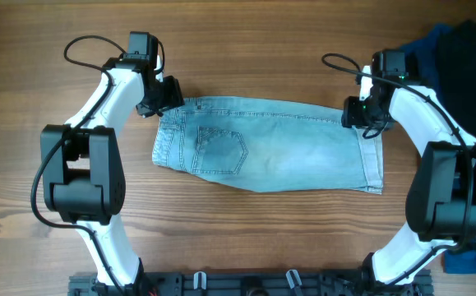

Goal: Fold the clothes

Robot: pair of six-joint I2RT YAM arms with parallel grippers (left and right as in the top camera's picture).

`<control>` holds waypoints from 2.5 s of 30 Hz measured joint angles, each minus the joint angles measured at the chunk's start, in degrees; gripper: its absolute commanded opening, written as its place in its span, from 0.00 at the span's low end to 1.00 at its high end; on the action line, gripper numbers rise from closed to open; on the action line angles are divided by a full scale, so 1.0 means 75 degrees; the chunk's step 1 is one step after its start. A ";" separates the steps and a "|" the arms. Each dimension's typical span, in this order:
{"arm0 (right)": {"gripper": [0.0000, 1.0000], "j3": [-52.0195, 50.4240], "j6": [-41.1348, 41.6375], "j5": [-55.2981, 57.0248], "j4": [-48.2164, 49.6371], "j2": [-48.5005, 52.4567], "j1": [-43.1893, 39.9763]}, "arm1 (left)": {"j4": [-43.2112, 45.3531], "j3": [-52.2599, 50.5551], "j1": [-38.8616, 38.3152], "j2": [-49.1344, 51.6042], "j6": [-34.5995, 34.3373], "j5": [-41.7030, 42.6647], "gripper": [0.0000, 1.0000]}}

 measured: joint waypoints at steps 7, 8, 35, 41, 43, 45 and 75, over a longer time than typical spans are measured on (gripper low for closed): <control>0.04 0.0000 -0.0122 -0.0233 -0.0207 0.0000 0.0000 | 0.0009 0.0000 0.0000 0.0003 0.0000 0.0000 0.59; 0.04 0.0000 -0.0122 -0.0233 -0.0207 0.0000 0.0000 | 0.0050 0.0000 0.0000 0.0003 0.0000 0.0026 0.55; 0.04 0.0274 0.0842 -0.0379 -0.2288 -0.0994 0.0003 | -0.1859 -0.0029 0.0015 -0.0822 0.0944 0.1402 0.04; 0.04 -0.0831 0.1093 -0.0379 -0.0906 -0.1003 0.0003 | -0.1189 -0.0813 -0.0178 -0.0743 0.0831 0.1434 0.04; 0.04 -0.1005 0.1122 -0.0373 -0.0466 -0.0909 0.0003 | -0.0935 -0.0997 -0.0204 -0.0691 0.0831 0.1480 0.04; 0.04 -0.1011 0.1125 -0.0373 -0.0146 -0.0667 0.0000 | -0.0615 -0.1166 -0.0204 -0.0691 0.0731 0.1451 0.04; 0.04 -0.0901 0.1381 -0.0219 0.6496 0.1306 0.0017 | 0.7143 -0.1087 -0.0280 0.1346 0.0417 -0.0181 0.04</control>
